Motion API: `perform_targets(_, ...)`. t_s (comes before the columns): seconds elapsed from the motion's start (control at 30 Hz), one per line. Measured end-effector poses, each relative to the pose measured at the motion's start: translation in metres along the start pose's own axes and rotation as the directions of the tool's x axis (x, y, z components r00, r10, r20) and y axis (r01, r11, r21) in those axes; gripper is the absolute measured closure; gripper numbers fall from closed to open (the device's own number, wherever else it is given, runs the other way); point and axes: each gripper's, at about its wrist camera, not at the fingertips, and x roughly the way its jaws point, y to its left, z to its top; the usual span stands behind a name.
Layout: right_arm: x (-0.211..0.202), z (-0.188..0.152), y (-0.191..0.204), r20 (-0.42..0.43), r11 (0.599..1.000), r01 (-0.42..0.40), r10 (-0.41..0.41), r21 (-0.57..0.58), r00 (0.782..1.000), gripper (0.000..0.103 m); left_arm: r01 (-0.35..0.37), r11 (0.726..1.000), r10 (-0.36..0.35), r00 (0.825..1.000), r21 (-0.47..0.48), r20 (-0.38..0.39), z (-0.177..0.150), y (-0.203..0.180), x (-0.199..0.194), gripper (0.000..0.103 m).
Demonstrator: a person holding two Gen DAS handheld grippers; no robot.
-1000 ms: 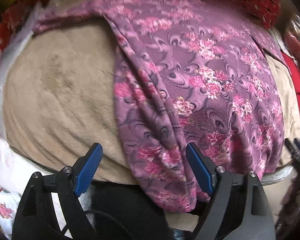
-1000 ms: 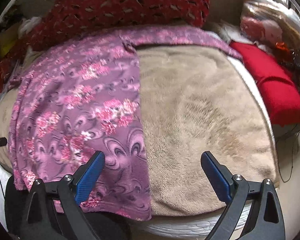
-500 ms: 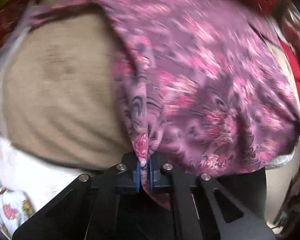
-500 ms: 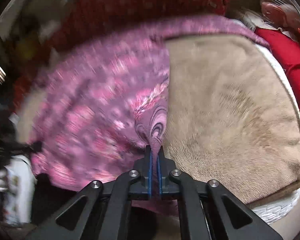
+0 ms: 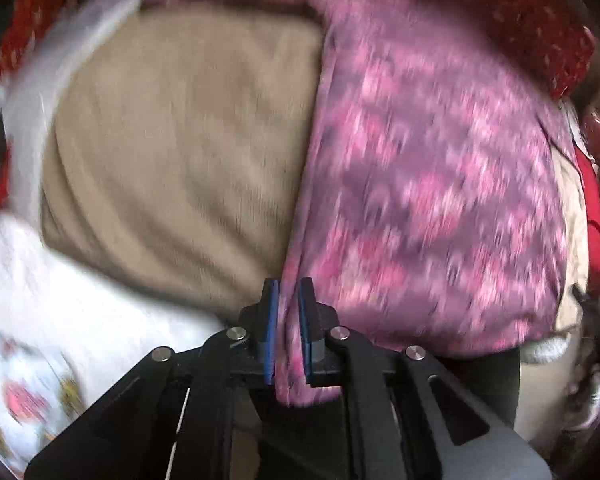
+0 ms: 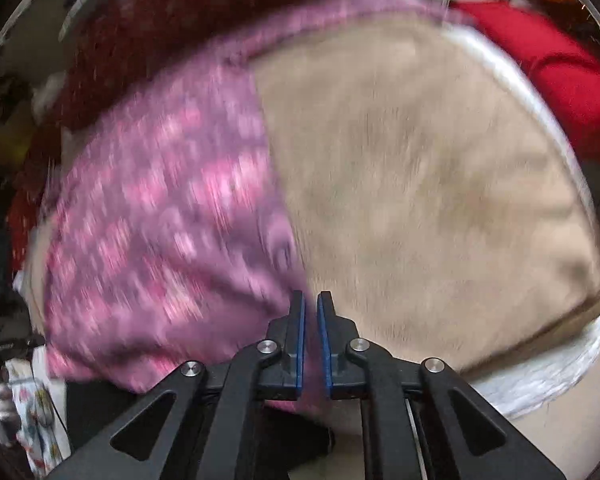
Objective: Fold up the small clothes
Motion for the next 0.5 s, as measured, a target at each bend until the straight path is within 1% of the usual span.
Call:
perform_targets(0.03, -0.005, 0.012, 0.008, 0.03, 1.0, -0.022, 0.022, -0.015, 0.999, 0.086, 0.003, 1.0, -0.003, 1.0, 0.003, 0.027, 0.011, -0.003, -0.003, 0.084)
perform_targets(0.07, -0.009, 0.025, 0.02, 0.062, 0.998, -0.044, 0.046, -0.037, 0.997, 0.076, 0.017, 1.0, -0.017, 0.998, -0.004, 0.064, 0.031, -0.004, 0.001, 0.077)
perform_targets(0.1, -0.009, 0.034, 0.029, 0.081, 0.997, -0.055, 0.06, -0.056, 0.995, 0.067, 0.015, 1.0, -0.014, 0.997, -0.015, 0.082, 0.044, -0.012, 0.0, 0.064)
perform_targets(0.13, -0.005, 0.042, 0.039, 0.098, 0.995, -0.065, 0.073, -0.081, 0.993, 0.065, 0.034, 0.999, -0.031, 0.994, -0.026, 0.106, 0.063, -0.002, 0.023, 0.063)
perform_targets(0.17, -0.001, 0.051, 0.046, 0.108, 0.992, -0.075, 0.086, -0.104, 0.99, 0.064, 0.032, 0.999, -0.028, 0.993, -0.032, 0.117, 0.078, -0.007, 0.031, 0.063)
perform_targets(0.23, 0.022, 0.062, 0.059, 0.115, 0.989, -0.078, 0.093, -0.126, 0.989, 0.065, 0.003, 0.999, 0.001, 0.993, -0.042, 0.114, 0.098, -0.019, 0.07, 0.063)
perform_targets(0.27, 0.04, 0.058, 0.061, 0.103, 0.989, -0.077, 0.09, -0.126, 0.991, 0.065, -0.02, 0.999, 0.024, 0.995, -0.041, 0.096, 0.103, -0.025, 0.086, 0.063)
perform_targets(0.3, 0.053, 0.057, 0.061, 0.084, 0.989, -0.071, 0.082, -0.13, 0.993, 0.065, -0.058, 0.998, 0.06, 0.996, -0.039, 0.067, 0.109, -0.033, 0.105, 0.063)
perform_targets(0.33, 0.076, 0.054, 0.063, 0.033, 0.989, -0.034, 0.039, -0.145, 0.999, 0.066, -0.083, 0.996, 0.084, 0.996, -0.029, 0.039, 0.112, -0.037, 0.119, 0.062)
perform_targets(0.37, 0.096, 0.05, 0.063, -0.026, 0.986, 0.001, -0.005, -0.166, 1.0, 0.068, -0.096, 0.995, 0.097, 0.994, -0.021, 0.043, 0.114, -0.04, 0.124, 0.062)
perform_targets(0.4, 0.101, 0.05, 0.061, -0.03, 0.983, 0.0, -0.006, -0.185, 1.0, 0.068, -0.111, 0.994, 0.111, 0.992, -0.012, 0.065, 0.113, -0.043, 0.121, 0.062)
perform_targets(0.43, 0.096, 0.053, 0.061, -0.005, 0.98, -0.018, 0.018, -0.197, 1.0, 0.068, -0.123, 0.992, 0.122, 0.989, 0.008, 0.089, 0.113, -0.047, 0.114, 0.062)
perform_targets(0.5, 0.085, 0.073, 0.049, -0.005, 0.983, -0.085, 0.086, -0.161, 0.996, 0.069, -0.133, 0.989, 0.125, 0.984, 0.063, 0.127, 0.116, -0.058, 0.102, 0.062)
